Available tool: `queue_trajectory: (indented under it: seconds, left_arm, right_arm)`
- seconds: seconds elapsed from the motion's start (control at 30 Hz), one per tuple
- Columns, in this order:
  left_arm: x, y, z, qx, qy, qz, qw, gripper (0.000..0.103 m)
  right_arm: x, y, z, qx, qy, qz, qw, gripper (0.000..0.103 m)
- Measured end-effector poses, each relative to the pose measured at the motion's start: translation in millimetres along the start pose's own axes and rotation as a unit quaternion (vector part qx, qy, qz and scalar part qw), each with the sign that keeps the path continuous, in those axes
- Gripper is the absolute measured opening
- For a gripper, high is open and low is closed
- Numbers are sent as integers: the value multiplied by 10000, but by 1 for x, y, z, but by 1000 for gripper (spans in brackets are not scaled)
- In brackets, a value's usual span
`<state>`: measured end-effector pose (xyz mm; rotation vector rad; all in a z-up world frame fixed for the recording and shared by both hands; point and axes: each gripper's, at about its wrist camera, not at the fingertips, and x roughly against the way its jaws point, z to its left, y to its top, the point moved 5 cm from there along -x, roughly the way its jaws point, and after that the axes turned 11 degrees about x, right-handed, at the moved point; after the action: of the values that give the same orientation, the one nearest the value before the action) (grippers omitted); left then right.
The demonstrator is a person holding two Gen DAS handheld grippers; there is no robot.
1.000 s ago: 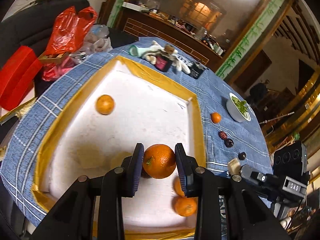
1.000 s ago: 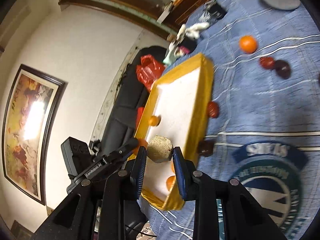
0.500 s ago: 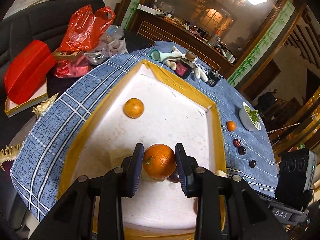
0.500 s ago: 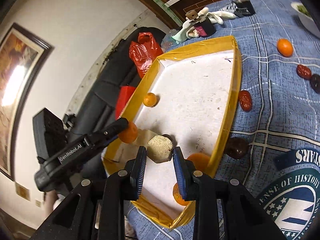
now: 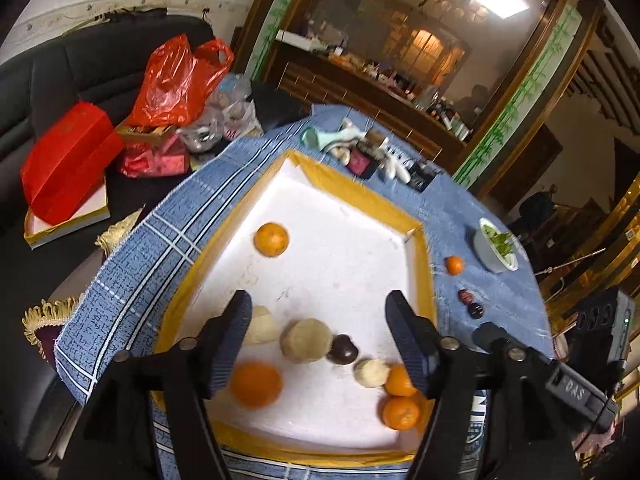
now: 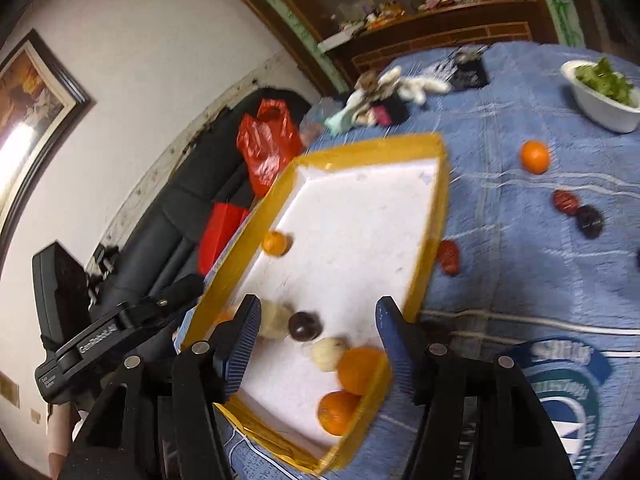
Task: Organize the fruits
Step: 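Withdraw both open grippers from the tray, then grasp a dark plum on the cloth with the right gripper while the left grasps another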
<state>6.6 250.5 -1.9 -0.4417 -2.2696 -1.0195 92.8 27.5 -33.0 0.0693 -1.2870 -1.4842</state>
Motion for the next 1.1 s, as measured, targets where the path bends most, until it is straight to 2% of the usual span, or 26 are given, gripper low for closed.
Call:
queue_trajectory:
  seconds: [0.17,0.33,0.47,0.5,0.6,0.73,0.83,0.9,1.0,1.1]
  left_arm:
    - [7,-3,-17,-113,-157,-72,9998,75]
    - [-4,-16,-33,-224,-236,120,9994,75]
    - [-10,-22,-40,-260,-254,232,9991,75]
    - [-11,-23,-40,-262,-251,236,9991,75]
    - [-9,-23,-41,-276,-224,208,9992,75]
    - [-12,-23,-37,-235,-218,220,9992,75]
    - [-14,-23,-34,-233,-219,259,9992,75]
    - [-16,-23,-33,-236,-232,273,9991,75]
    - [-18,-23,-32,-225,-234,285,9991,75]
    - [-20,-24,-32,-252,-225,320,9989,75]
  right_arm:
    - [50,1,-49,-246,-550,-325,9977,66]
    - [73,-14,-90,-458,-1048,-217,9932,66]
    - [57,-29,-77,-121,-985,81,9950,62]
    - [50,-33,-67,117,-956,186,9952,58]
    - [27,-42,-36,878,-951,459,9905,56]
    - [-3,-49,-1,2257,-1382,642,9622,55]
    - [-19,-52,0,2813,-1618,829,9423,51]
    - [-32,-57,-3,3079,-1728,1020,9300,44]
    - [-46,-58,-6,3314,-1771,1169,9193,39]
    - [-56,-58,-7,3262,-1678,1206,9225,31]
